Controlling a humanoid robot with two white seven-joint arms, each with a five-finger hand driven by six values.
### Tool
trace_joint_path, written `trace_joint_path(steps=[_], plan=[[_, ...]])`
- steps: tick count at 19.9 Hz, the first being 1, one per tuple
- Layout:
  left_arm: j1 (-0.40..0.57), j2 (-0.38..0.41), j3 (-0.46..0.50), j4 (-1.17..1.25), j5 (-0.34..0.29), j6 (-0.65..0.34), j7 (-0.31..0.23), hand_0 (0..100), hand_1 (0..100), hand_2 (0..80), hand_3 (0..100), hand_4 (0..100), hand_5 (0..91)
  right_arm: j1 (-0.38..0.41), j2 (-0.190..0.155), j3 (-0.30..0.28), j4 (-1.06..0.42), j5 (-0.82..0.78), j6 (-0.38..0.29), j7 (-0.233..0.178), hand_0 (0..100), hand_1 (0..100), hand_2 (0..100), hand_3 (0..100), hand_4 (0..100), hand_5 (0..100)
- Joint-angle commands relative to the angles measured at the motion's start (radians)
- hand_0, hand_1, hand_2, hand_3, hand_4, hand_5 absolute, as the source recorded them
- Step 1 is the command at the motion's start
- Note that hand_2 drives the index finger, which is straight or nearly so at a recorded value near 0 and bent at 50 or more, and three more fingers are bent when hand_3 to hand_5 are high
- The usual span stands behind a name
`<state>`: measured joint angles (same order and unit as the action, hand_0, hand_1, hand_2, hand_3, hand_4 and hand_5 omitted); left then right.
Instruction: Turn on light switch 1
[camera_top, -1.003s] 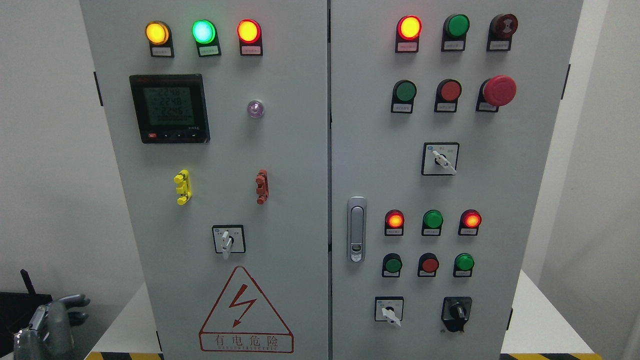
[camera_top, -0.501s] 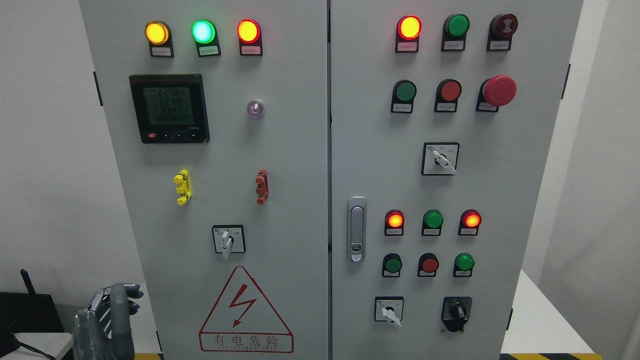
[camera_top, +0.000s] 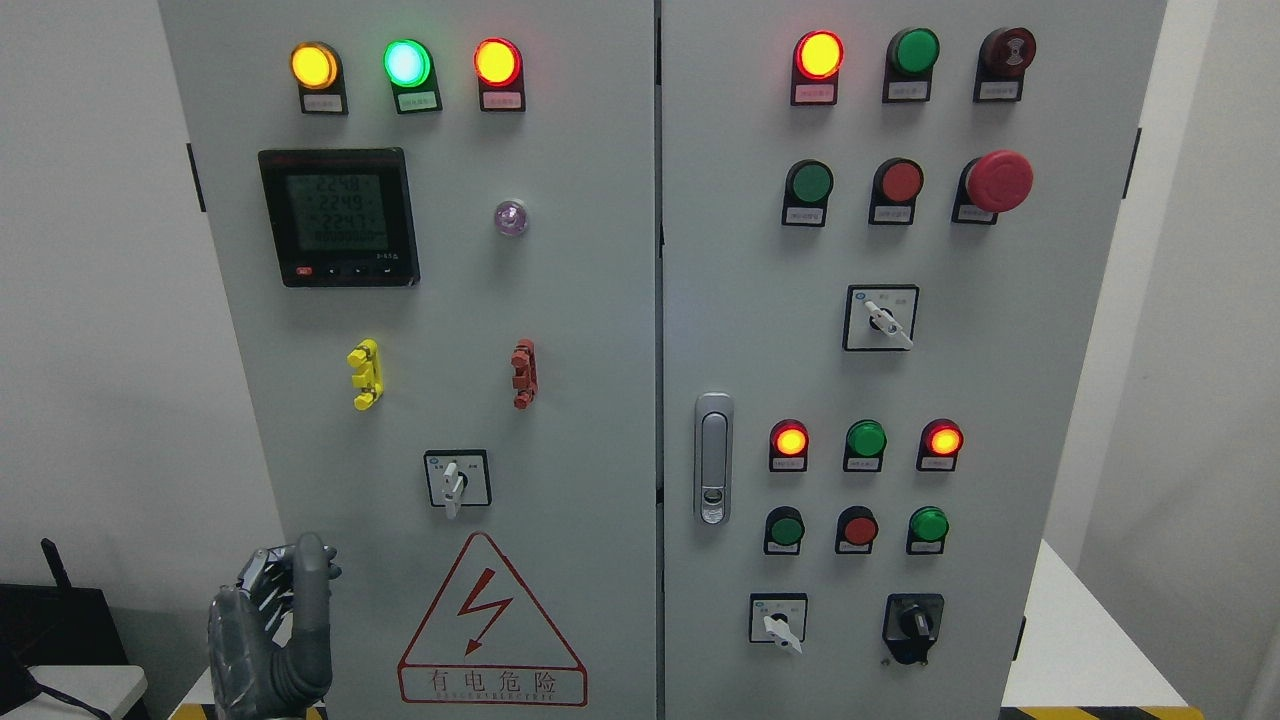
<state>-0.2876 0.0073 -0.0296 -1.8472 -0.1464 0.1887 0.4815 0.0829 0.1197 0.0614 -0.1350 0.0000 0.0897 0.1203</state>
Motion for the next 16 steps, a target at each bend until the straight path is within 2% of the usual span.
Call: trace_joint_path(steps=[1,5,7,16], plan=[[-0.039,-0.052,-0.078,0.000,-0.016,0.026,0.020,11,28,55.5,72,75,61.7,0.000,0.000,0.000,0.000,-0.017,0.001,-0.001,12,39,0,0,0,0],[-0.054,-0.063,-0.079,0.000,-0.024,0.043,0.023,9,36,56.5,73,76,62.7,0.000,0.000,0.000,0.000,-0.018,0.001,-0.001,12,39,0,0,0,0],[-0.054,-0.066,-0.079,0.000,-0.050,0.054,0.025,8,37,56.6,73,76,63.1,0.000,0.000,0.000,0.000,-0.017,0.001,-0.001,12,39,0,0,0,0],[-0.058,-0.069,-0.111,0.002,-0.064,0.103,0.083,7,44,56.4,73,76,64.1,0.000,0.000,0.000,0.000,-0.018,0.001,-0.001,12,39,0,0,0,0]])
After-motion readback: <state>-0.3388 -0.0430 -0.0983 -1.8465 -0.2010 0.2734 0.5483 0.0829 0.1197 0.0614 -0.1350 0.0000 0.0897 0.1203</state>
